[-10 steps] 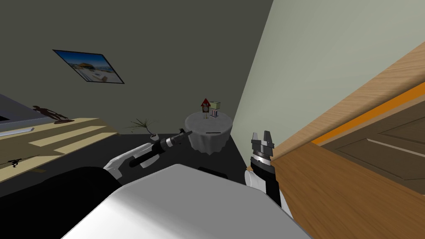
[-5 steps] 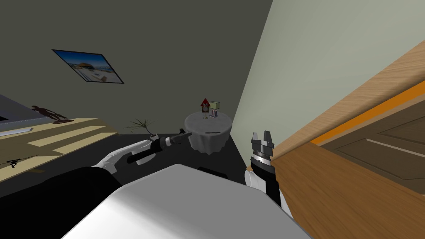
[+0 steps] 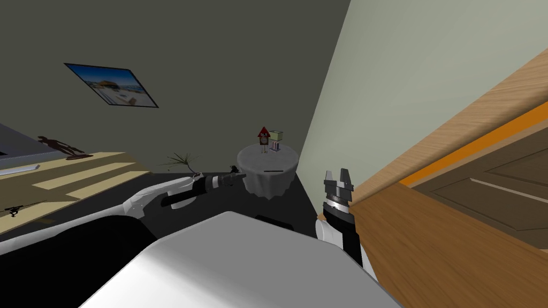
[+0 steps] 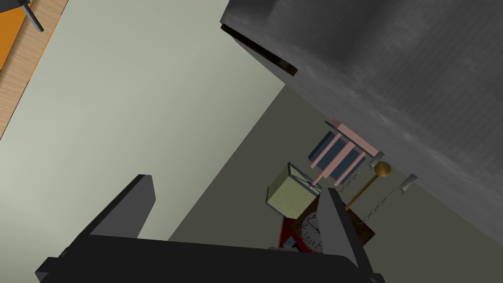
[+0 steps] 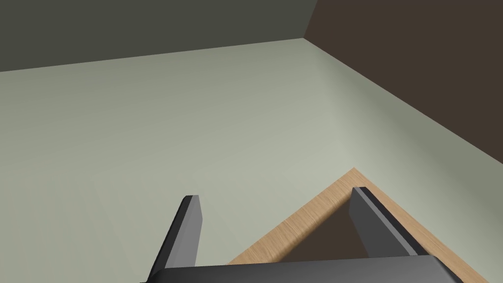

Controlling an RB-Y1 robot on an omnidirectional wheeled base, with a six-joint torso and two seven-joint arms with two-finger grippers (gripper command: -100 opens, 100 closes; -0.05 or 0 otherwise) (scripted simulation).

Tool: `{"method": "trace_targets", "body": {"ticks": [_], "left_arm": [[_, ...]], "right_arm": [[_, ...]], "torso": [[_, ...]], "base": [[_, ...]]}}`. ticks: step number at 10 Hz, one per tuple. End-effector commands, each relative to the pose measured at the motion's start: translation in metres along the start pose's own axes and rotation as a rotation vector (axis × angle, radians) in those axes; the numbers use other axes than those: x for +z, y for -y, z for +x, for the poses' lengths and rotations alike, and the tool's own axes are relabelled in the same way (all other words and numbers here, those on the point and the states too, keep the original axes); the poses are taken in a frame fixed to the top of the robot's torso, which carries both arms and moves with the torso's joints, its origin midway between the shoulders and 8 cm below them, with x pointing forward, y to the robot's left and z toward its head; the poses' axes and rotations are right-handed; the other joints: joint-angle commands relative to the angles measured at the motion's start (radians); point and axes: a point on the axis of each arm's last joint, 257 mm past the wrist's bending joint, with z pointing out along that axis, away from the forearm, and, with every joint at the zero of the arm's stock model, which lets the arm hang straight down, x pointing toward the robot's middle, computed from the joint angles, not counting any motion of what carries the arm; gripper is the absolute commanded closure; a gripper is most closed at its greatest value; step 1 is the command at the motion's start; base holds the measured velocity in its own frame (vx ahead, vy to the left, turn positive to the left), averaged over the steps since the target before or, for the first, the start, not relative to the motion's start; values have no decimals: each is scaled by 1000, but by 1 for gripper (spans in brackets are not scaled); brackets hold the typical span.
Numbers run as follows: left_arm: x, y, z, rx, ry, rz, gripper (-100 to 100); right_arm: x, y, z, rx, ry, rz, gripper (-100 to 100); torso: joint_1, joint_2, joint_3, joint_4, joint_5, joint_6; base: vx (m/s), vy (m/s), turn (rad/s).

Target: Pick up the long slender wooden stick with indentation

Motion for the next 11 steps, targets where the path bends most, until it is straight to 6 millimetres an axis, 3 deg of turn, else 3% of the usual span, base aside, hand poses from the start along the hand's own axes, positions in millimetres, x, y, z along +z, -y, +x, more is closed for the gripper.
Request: {"method": "trace_targets", "body": {"ticks": [1,6,9,11], "left_arm": [[-6,-12,6,19,-54,-29,-100],[-11,-23,13,80,-167,-53,-100],[-24,-43,22,130,-276,-99,-100],[-23,-42,22,160,-321,-96,-100]], "right_arm": [[0,0,0,0,0,0,0],[0,0,0,0,0,0,0],[0,0,0,0,0,0,0],[0,0,0,0,0,0,0]], "torso": [[0,0,0,0,0,0],[-1,-1,0,0,0,0],[-1,-1,0,0,0,0],[-3,-1,0,0,-1,0]], "base": [[6,-27,-24],[8,-22,-10],[12,-40,-32],[10,-34,-9]]}}
